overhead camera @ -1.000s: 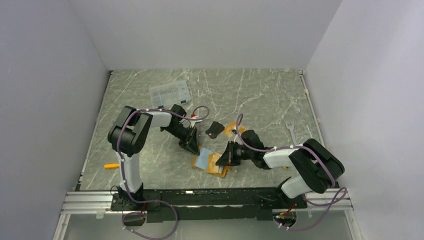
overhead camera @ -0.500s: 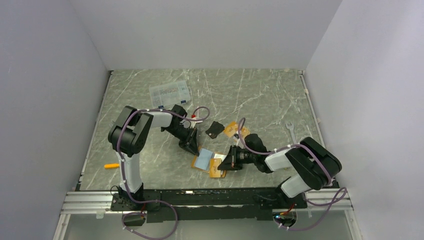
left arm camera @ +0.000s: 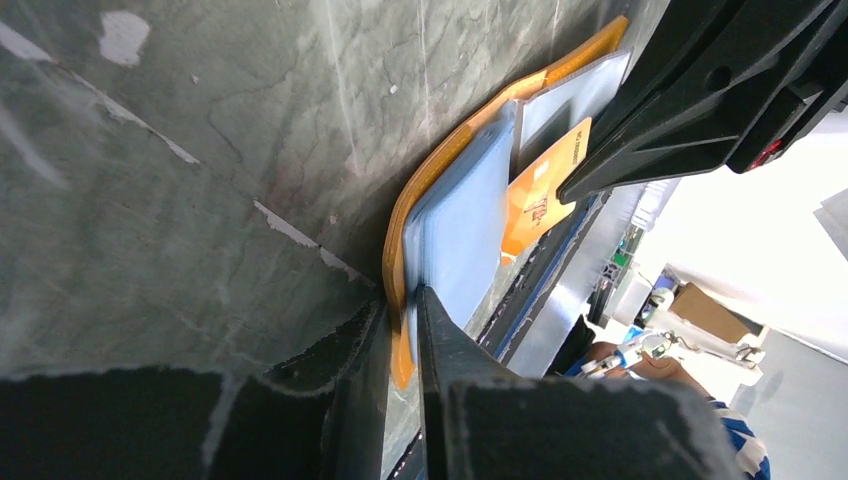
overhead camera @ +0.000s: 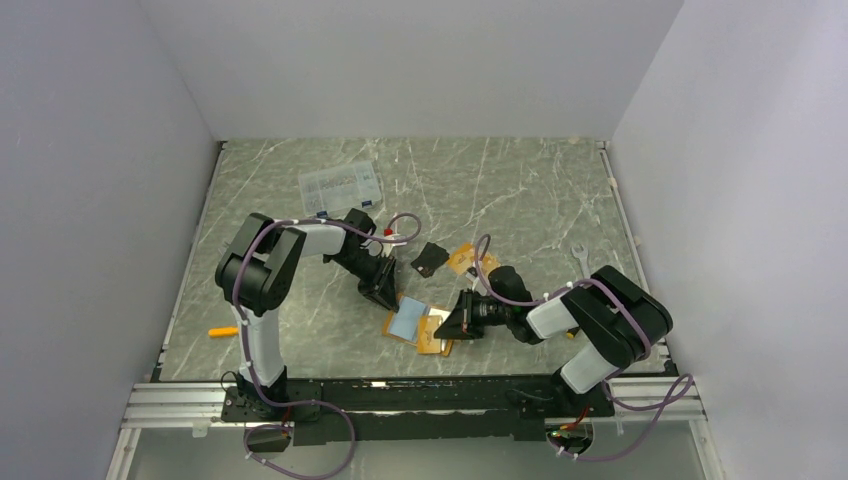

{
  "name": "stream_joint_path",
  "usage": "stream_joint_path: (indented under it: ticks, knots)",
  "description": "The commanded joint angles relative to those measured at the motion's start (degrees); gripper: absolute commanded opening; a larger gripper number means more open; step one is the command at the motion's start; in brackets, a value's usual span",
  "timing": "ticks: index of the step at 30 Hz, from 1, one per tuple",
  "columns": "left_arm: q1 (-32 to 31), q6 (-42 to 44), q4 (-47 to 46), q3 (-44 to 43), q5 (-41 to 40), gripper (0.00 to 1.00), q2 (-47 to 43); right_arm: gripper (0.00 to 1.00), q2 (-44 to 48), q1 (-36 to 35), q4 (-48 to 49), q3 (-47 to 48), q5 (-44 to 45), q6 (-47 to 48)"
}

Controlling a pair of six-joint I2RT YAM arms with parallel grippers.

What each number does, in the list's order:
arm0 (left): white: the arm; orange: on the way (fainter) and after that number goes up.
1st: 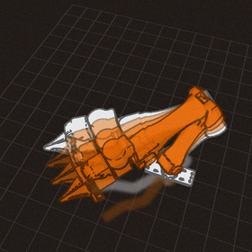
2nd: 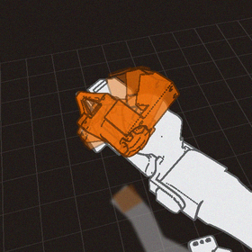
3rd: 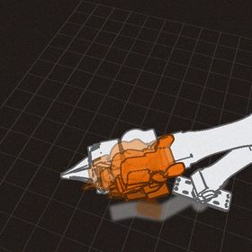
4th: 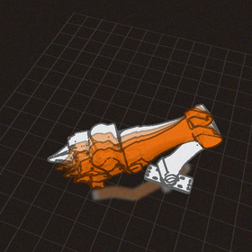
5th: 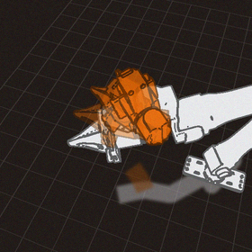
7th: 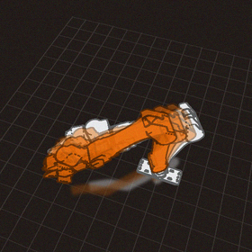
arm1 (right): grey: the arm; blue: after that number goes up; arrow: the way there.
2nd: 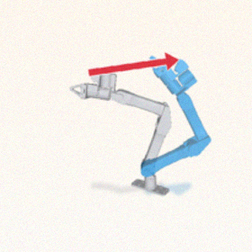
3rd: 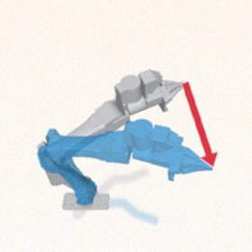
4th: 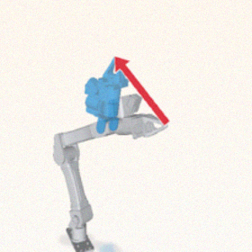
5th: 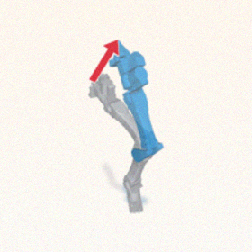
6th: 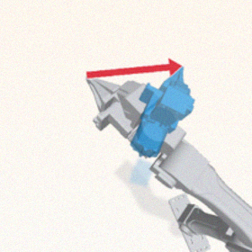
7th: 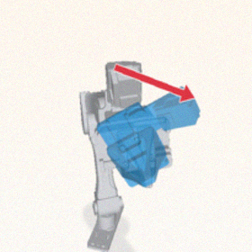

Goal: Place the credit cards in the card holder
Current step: Insert the credit card into the card holder.

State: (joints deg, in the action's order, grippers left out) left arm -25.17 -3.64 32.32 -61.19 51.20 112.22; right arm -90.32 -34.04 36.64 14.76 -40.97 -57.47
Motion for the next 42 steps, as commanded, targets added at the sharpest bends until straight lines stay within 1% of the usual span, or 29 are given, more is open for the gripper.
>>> stream_joint_path:
  ticks: [1, 5, 11, 20, 29, 31, 35, 36, 39, 40, 42]
  knots:
    - [-1.1, 1.35, 0.7, -0.54, -0.02, 0.18, -2.86, 0.0, -1.33, 0.3, 1.69, 1.14, 5.48, -0.62]
    - [-1.56, 0.99, 0.21, 0.1, 0.16, 0.13, -3.5, 0.0, -1.51, 0.31, 2.28, 1.04, 8.12, -1.49]
    - [-2.29, 0.75, 0.14, 0.17, 1.23, 0.11, -2.76, 0.0, -0.51, 0.3, 2.44, 0.98, 11.69, -2.46]
    - [-3.13, -1.87, -2.03, 2.16, 2.5, 0.11, -2.37, 0.0, 0.68, -0.13, 2.97, -0.53, 15.01, -3.81]
    - [-3.62, -3.72, -4.24, 4.08, 4.2, 0.11, -2.46, 0.0, -0.17, -3.29, 2.78, -0.08, 16.91, -4.31]
    - [-3.72, -3.91, -4.8, 4.52, 4.12, 0.11, -2.51, 0.0, -0.08, -4.2, 1.43, 0.4, 17.38, -3.88]
    - [-3.75, -4.43, -5.11, 4.5, 4.32, 0.11, -2.86, 0.0, 1.08, -6.74, -4.79, 2.73, 19.98, -2.05]
    - [-3.75, -4.32, -4.95, 4.37, 4.35, 0.11, -2.96, 0.01, 1.51, -7.27, -6.71, 3.33, 20.55, -1.53]
    - [-3.65, -4.5, -5.11, 4.22, 4.94, 0.11, -3.68, 0.12, 3.54, -8.65, -13.7, 5.28, 23.71, 0.49]
    - [-3.58, -4.46, -5.07, 3.97, 5.29, 0.11, -3.92, 0.17, 4.45, -9.2, -16.56, 6.06, 25.17, 1.15]
    - [-3.06, -4.47, -5.2, 3.53, 6.88, 0.11, -4.21, 0.34, 6.33, -11.02, -25.14, 9.07, 30.61, 3.55]
